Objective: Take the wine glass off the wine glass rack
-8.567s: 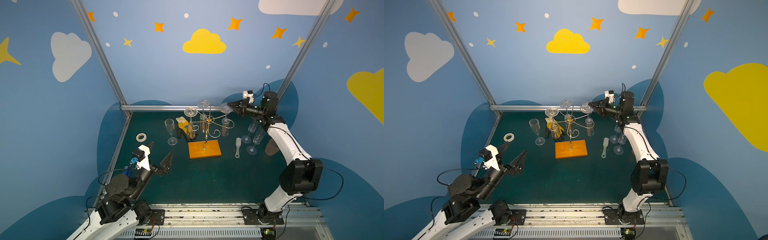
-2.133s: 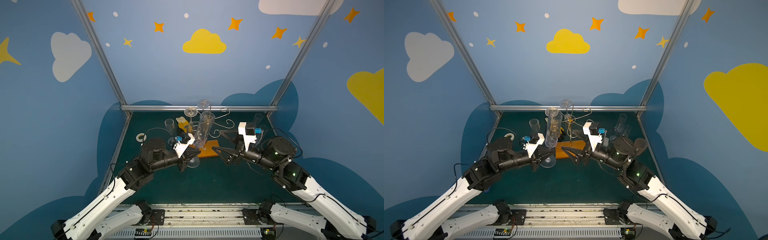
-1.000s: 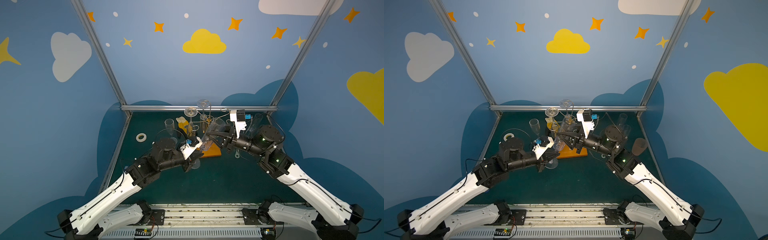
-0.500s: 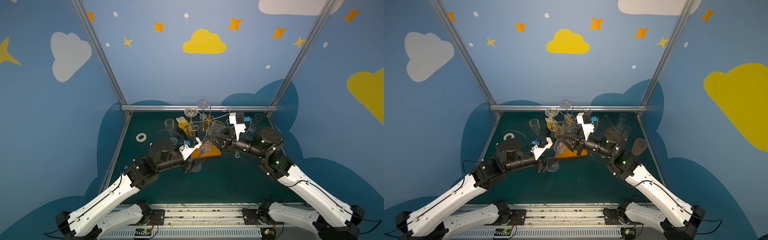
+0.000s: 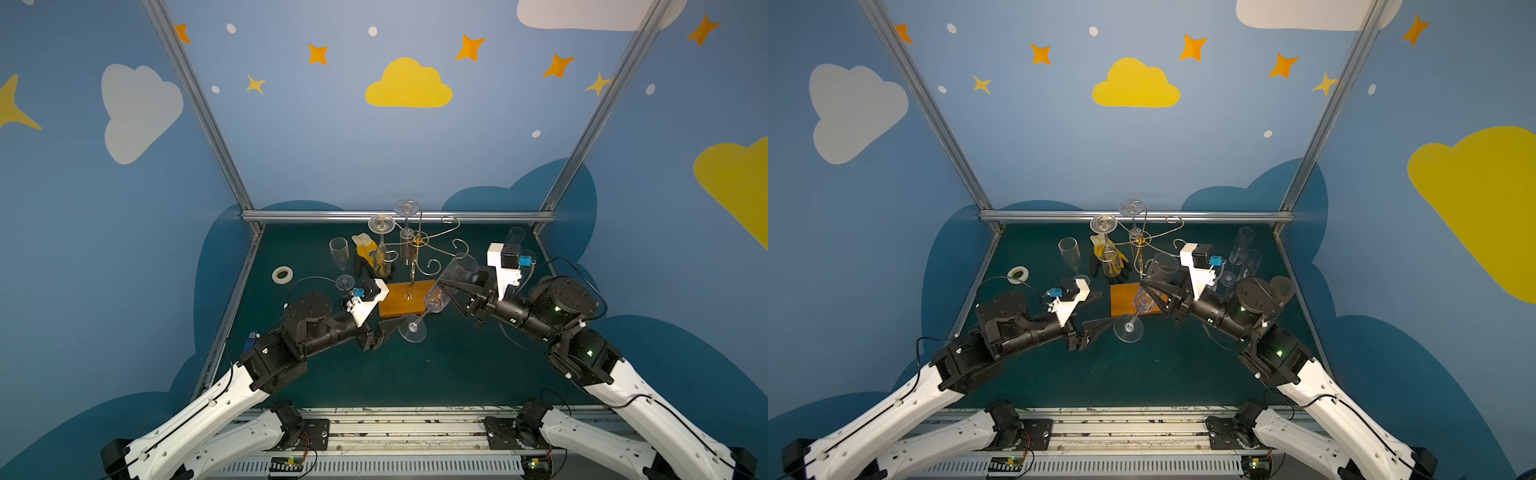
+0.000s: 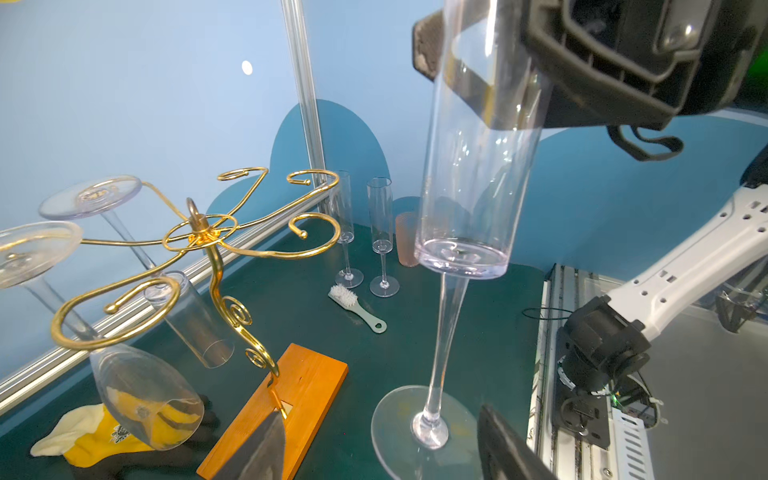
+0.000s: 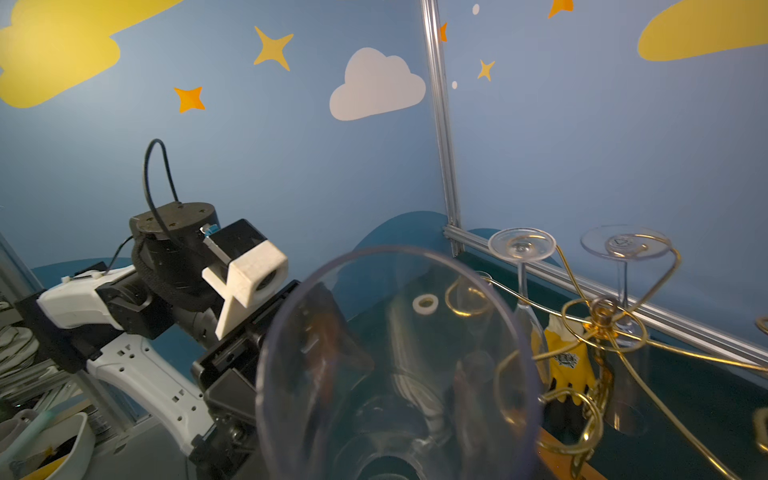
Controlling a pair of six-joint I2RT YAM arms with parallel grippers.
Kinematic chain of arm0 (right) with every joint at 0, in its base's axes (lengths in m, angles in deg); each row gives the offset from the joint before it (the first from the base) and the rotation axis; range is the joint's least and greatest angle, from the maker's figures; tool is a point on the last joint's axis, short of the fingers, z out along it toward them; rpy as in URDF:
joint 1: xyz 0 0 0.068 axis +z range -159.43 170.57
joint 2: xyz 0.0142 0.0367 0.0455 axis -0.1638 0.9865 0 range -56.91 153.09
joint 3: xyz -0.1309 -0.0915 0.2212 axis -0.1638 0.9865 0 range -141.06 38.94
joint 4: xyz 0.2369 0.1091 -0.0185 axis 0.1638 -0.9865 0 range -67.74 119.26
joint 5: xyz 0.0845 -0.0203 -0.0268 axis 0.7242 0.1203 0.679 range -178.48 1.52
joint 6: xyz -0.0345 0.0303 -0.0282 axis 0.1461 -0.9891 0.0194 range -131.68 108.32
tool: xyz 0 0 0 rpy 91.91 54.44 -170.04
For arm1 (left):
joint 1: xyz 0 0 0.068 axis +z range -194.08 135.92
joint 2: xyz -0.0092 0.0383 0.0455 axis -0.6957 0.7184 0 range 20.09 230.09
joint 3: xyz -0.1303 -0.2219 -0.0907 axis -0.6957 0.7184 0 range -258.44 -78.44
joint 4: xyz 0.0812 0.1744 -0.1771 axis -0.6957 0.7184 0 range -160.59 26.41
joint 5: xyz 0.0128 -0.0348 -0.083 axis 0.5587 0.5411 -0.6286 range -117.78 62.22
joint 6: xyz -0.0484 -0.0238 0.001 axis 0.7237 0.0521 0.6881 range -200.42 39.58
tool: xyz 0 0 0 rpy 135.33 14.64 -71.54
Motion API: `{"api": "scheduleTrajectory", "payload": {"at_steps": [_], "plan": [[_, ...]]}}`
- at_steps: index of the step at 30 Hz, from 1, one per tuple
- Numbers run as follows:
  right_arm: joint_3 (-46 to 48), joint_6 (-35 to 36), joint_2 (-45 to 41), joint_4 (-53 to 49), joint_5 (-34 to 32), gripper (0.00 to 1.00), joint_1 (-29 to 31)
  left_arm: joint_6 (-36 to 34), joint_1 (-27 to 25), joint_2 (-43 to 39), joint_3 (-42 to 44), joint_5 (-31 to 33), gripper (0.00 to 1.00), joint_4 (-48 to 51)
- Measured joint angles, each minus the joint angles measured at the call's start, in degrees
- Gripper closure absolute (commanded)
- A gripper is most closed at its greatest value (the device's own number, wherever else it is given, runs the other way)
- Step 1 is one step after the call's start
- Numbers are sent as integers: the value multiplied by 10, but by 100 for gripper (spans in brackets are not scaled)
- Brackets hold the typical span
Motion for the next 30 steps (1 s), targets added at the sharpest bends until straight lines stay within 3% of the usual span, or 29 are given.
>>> {"api": "scheduleTrajectory", "payload": {"at_steps": [17,30], "plan": [[123,106,-110,-66,-143,73,-2,54,0,-47,41,73,28,-49],[181,151,-106,-29,-202,74,-23,79,0,-39,43,82,28,-81]]}}
